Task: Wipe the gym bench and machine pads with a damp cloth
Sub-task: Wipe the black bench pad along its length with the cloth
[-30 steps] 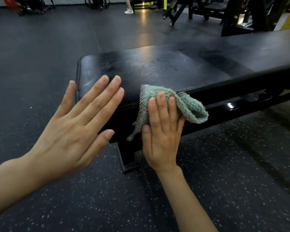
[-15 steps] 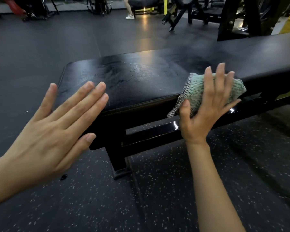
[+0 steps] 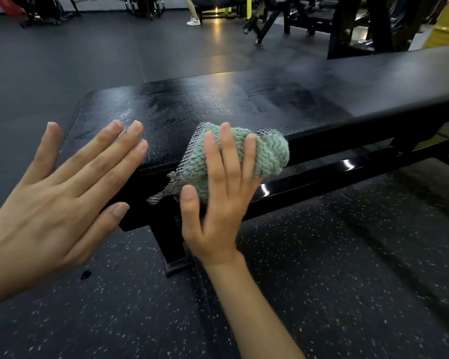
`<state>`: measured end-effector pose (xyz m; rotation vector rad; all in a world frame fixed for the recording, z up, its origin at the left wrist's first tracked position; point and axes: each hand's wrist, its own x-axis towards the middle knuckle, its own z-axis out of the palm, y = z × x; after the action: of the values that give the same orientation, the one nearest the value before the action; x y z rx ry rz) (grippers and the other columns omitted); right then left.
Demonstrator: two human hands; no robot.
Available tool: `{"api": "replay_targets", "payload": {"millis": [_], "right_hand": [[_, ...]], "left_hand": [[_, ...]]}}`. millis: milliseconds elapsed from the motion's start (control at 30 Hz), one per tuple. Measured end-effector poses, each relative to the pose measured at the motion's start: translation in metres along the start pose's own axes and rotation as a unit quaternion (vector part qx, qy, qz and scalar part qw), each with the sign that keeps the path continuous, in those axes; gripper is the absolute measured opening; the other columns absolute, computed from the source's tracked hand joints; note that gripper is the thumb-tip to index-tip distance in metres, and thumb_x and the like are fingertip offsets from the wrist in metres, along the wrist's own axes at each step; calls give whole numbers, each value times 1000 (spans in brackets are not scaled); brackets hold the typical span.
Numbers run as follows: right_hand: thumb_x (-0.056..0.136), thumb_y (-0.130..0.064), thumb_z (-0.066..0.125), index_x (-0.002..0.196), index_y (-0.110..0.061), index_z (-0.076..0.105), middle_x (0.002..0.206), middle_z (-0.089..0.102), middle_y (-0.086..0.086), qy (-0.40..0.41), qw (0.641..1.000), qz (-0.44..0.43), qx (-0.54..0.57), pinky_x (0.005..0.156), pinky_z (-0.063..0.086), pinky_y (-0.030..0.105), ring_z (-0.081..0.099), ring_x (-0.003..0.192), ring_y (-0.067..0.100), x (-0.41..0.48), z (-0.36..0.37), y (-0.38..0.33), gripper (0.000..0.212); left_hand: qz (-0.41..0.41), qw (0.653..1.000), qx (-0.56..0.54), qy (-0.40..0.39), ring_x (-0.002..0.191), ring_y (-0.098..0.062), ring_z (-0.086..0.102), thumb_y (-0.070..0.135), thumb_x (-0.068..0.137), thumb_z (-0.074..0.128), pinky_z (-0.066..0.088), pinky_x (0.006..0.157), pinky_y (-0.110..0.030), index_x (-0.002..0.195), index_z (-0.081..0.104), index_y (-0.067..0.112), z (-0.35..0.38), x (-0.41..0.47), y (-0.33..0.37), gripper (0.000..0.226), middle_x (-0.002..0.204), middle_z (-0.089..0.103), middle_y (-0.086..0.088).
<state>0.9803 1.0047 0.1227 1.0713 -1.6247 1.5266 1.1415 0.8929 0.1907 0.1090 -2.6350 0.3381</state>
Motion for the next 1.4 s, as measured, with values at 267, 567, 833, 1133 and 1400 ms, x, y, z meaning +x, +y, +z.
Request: {"api": "replay_targets", "payload": {"millis": [267,567,833,1133,1400], "right_hand": [[105,-36,15,149,-8,21,156,24,8,3,997,2,-79,116,23,61,3,152,17,9,-14,37,52],[106,-28,18,146,9,30,155,28,28,101,989,61,-86,121,16,52,15,148,39,46,-48,94,56],[99,-20,32,147,4,29,158,22,16,80,992,98,-12,122,10,48,1,152,29,25,-22,46,53],[106,-32,20,148,-1,29,157,25,10,45,996,36,-68,121,14,43,6,151,21,37,-49,87,53],[106,-20,25,148,6,28,157,25,27,107,988,87,-65,123,11,44,12,148,44,75,-89,147,50]], "left_hand": [[7,1000,11,-12,153,-23,12,38,105,19,25,107,-75,159,8,18,2,16,21,59,167,10,-3],[45,992,120,6,150,-21,21,34,105,18,3,120,-54,155,24,5,-3,42,44,59,164,21,-9],[70,987,144,-10,151,-21,18,33,101,27,3,123,-51,155,24,5,3,65,63,61,165,17,-8],[79,983,166,-33,152,-22,15,34,100,31,5,123,-52,156,22,5,9,89,82,63,165,16,-9],[95,980,173,-30,152,-23,16,33,101,30,6,122,-52,156,22,5,16,117,98,62,165,16,-10]]}}
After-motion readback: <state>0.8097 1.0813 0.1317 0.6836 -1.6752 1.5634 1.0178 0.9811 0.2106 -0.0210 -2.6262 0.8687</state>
